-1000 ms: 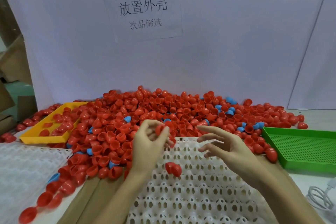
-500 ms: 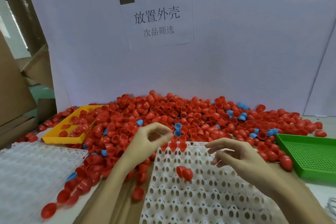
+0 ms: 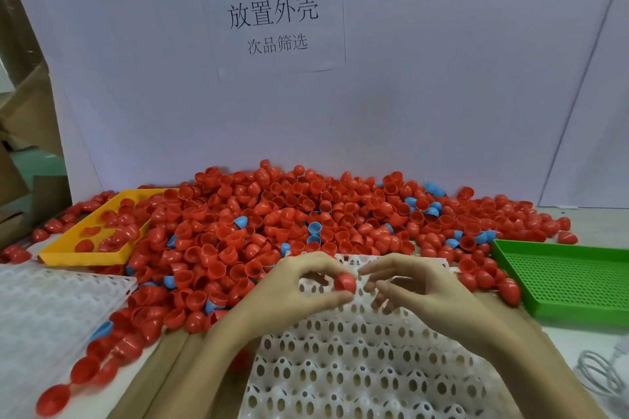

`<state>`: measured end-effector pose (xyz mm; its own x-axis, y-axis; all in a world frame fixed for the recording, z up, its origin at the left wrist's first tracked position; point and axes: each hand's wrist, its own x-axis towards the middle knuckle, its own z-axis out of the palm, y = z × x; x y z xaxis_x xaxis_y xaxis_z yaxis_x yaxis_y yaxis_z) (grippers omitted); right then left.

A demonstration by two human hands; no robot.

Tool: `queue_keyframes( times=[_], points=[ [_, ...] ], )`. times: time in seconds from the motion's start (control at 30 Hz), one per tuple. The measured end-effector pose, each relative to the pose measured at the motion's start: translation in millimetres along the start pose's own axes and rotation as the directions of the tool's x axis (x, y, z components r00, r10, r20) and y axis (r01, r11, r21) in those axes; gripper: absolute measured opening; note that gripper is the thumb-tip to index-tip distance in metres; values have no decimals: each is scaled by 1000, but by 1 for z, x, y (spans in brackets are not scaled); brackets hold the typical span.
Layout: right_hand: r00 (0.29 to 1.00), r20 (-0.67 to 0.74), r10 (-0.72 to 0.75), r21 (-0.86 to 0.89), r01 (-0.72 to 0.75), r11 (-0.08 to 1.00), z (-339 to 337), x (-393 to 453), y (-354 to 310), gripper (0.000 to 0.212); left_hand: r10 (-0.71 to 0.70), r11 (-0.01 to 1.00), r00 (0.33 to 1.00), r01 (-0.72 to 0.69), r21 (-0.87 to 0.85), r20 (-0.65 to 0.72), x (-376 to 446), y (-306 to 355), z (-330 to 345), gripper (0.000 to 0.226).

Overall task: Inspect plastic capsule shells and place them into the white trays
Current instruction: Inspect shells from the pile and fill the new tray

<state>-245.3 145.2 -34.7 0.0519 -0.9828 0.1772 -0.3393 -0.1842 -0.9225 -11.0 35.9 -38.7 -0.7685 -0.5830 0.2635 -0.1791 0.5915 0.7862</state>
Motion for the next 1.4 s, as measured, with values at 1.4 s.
queue_keyframes(
  times=[1.4],
  points=[
    [986,-38,-161,53,163,985,-3,-5,-12,34,4,924,931,-143,-354,-365,2,9,28,33]
  ],
)
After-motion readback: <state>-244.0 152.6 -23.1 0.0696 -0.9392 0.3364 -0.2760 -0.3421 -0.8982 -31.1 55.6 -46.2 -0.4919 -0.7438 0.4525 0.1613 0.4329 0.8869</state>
